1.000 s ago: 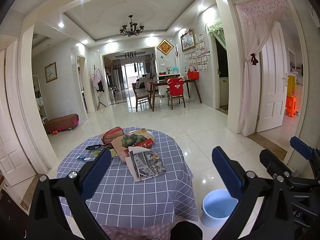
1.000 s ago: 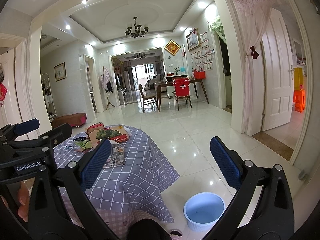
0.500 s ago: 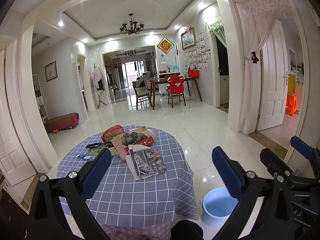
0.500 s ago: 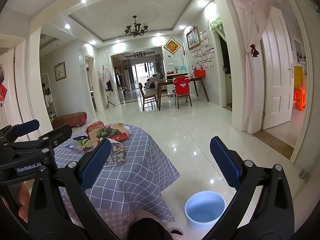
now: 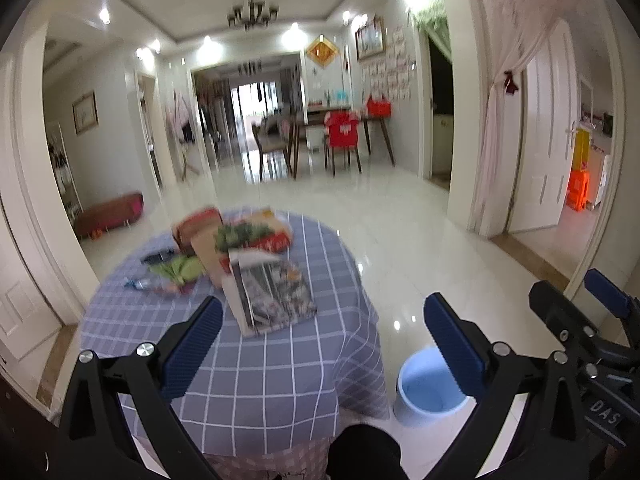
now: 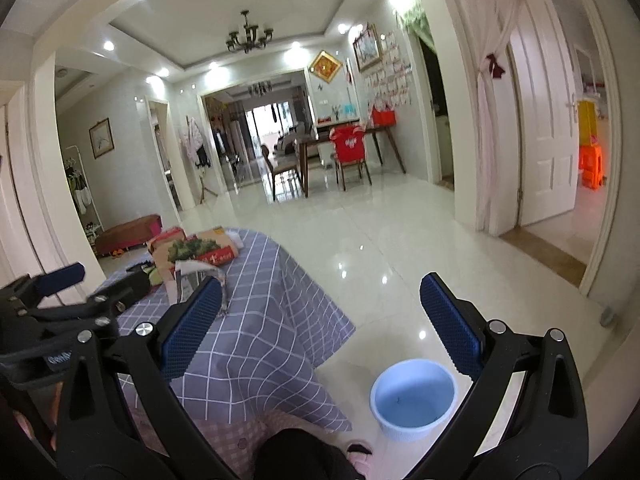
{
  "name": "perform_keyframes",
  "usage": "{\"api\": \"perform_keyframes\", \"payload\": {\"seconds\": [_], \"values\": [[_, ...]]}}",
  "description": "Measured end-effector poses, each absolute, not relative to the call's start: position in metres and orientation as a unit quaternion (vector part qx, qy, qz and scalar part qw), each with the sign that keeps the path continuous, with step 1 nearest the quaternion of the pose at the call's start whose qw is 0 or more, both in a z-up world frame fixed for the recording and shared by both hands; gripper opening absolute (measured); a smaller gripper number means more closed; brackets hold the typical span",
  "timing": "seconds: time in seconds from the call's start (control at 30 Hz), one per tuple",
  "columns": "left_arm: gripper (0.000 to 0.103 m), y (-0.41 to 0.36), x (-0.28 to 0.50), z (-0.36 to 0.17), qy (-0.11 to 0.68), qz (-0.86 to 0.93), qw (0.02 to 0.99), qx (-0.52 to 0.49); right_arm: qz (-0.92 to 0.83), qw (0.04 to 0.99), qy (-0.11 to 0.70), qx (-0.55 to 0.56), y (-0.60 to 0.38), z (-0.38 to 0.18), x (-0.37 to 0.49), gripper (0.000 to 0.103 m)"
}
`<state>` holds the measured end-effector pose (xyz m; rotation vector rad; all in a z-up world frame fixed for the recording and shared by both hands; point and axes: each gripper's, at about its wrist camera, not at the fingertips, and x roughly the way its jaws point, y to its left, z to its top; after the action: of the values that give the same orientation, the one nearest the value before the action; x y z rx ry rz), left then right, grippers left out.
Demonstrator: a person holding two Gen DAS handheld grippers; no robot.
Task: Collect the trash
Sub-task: 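Lower the right tool to the folded newspaper and close on it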
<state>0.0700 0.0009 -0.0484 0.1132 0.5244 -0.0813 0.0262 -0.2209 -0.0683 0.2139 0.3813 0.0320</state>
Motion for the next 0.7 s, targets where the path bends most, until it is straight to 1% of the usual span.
{"api": "perform_keyframes", "payload": {"seconds": [0.23, 0.47, 0.7], "values": [[0.099, 0.041, 0.118, -0.082, 0.324, -0.019, 0.946, 0.018, 0.042, 0.96, 0.253, 0.11, -0.195, -0.102, 0.078, 0.097], [0.099, 0.12, 0.17, -0.115, 0.389, -0.028, 0.916, -0.095, 0.057, 0.95, 0.293, 0.095, -0.173, -0.127, 0.132, 0.097], [0.099, 0.164, 0.201, -0.129, 0.398, -0.006, 0.908, -0.13, 0.106, 0.935, 0.327, 0.084, -0.135, -0.143, 0.192, 0.097]]}}
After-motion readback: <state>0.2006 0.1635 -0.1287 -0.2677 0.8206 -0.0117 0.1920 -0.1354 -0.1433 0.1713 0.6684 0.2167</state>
